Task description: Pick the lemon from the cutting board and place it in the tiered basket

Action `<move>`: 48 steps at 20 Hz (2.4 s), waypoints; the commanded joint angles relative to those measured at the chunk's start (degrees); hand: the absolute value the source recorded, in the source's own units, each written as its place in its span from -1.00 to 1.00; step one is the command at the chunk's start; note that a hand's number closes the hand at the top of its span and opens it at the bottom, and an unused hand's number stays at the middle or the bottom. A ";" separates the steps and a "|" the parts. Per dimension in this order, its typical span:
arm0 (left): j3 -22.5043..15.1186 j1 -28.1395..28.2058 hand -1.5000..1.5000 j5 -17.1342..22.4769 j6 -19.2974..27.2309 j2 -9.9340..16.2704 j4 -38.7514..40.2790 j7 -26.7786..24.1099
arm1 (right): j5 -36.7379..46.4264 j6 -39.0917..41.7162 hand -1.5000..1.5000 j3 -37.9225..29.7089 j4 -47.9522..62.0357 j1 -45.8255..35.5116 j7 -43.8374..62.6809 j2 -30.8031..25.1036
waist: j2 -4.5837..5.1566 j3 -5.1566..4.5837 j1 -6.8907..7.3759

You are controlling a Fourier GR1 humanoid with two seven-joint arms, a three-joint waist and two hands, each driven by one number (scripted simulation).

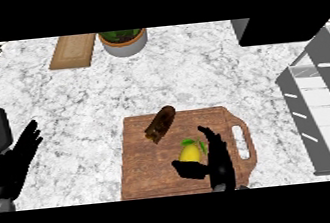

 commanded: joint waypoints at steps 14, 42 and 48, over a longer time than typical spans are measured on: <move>2.96 -0.90 0.00 -1.29 -1.85 -0.95 3.29 -1.12 | 17.08 -10.97 1.00 2.41 -5.49 3.11 7.26 -1.71 | 0.59 0.51 -0.67; 4.21 4.37 0.00 -0.23 -2.76 -0.33 -0.73 -2.27 | 69.75 21.20 1.00 23.50 -48.34 15.00 8.78 -14.68 | 0.28 0.43 -1.65; 2.98 1.70 0.00 -1.03 -1.57 -1.32 -1.02 -0.31 | 69.57 19.55 1.00 19.19 -48.17 12.88 4.94 -14.19 | 0.94 0.49 -1.18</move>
